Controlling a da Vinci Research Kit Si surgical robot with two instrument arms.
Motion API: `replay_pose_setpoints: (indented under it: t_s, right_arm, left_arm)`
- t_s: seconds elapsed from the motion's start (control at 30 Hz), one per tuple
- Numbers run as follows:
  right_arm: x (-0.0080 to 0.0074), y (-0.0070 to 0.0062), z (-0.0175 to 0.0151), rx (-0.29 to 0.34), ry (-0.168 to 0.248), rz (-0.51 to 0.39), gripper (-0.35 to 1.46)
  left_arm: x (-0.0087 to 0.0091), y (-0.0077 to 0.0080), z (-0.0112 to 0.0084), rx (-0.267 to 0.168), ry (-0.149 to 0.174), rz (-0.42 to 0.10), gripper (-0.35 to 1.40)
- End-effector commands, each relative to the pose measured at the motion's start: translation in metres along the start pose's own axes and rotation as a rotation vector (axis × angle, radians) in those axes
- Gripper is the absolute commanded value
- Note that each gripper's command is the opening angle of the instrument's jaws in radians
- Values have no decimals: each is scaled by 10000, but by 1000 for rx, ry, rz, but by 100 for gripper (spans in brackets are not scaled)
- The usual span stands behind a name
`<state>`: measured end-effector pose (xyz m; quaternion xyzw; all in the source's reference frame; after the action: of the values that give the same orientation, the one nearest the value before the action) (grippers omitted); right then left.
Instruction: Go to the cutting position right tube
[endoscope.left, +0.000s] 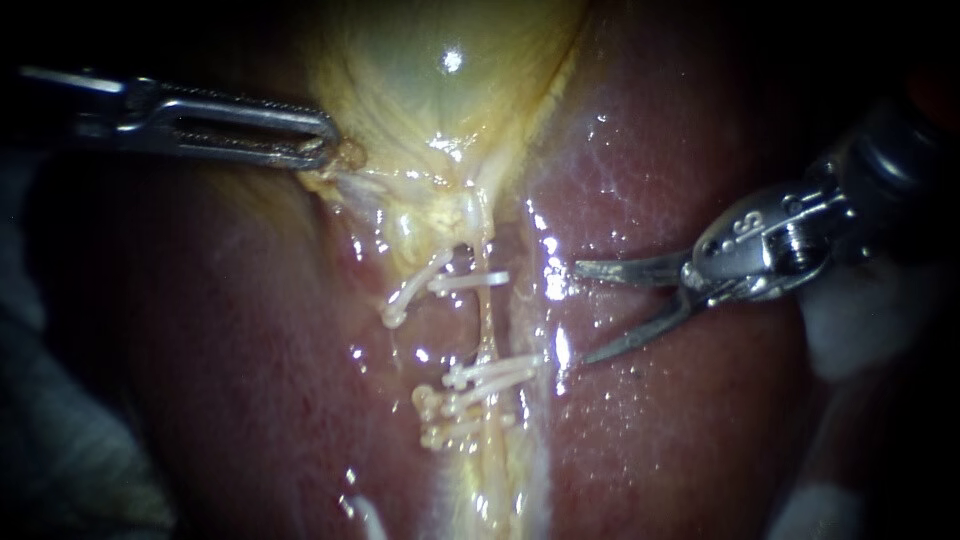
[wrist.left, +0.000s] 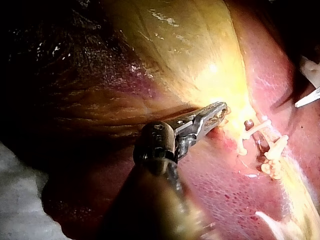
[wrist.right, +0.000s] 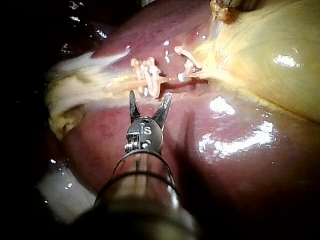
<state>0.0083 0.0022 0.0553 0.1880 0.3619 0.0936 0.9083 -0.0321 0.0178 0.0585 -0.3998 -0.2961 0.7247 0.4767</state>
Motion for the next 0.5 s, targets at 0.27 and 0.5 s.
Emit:
replay_pose_setpoints:
  t_s: [0.27,0.5]
  right_arm:
    - [3,0,3,10,1,1,145]
    - [11,-1,20,49,2,4,145]
  left_arm:
    - [11,16,-46,7,2,-10,-35]
    - [14,28,-57,11,8,-16,-35]
